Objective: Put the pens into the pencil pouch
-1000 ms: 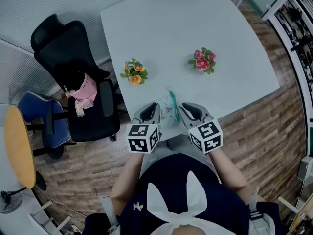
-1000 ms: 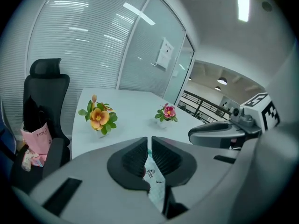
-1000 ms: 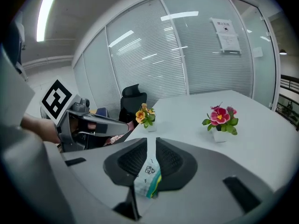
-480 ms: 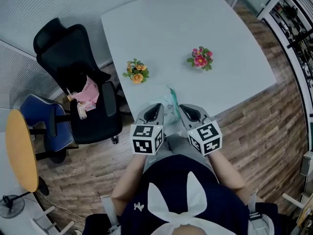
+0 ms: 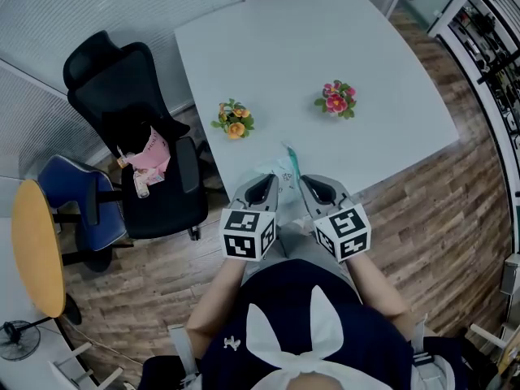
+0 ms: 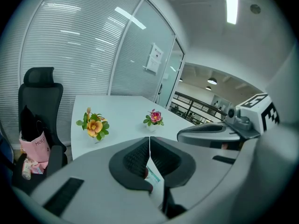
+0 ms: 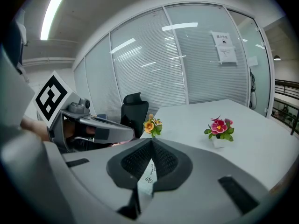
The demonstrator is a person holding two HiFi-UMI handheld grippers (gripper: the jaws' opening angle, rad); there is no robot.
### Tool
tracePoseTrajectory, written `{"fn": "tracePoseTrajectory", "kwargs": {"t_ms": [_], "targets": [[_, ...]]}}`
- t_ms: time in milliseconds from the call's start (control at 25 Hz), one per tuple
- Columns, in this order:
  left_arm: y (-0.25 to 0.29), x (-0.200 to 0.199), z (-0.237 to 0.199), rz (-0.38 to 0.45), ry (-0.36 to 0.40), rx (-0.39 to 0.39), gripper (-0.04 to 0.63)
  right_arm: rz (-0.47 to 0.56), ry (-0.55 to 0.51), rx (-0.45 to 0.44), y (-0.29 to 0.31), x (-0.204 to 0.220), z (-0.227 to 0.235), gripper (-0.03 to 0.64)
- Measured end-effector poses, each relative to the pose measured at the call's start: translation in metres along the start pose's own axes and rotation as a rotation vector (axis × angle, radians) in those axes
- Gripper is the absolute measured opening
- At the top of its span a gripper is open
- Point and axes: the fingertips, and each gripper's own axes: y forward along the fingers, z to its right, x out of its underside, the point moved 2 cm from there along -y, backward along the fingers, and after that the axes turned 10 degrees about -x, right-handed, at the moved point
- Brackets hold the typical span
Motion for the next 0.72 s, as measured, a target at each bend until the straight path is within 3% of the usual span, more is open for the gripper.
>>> {"fn": "tracePoseTrajectory", "kwargs": {"t_ms": [720], "targets": [[-0.015,0.005,0.002,0.009,-0.015,-0.006,0.025,0.013,0.01,-0.002,-0.01,0.001,-0.014,0.003]]}}
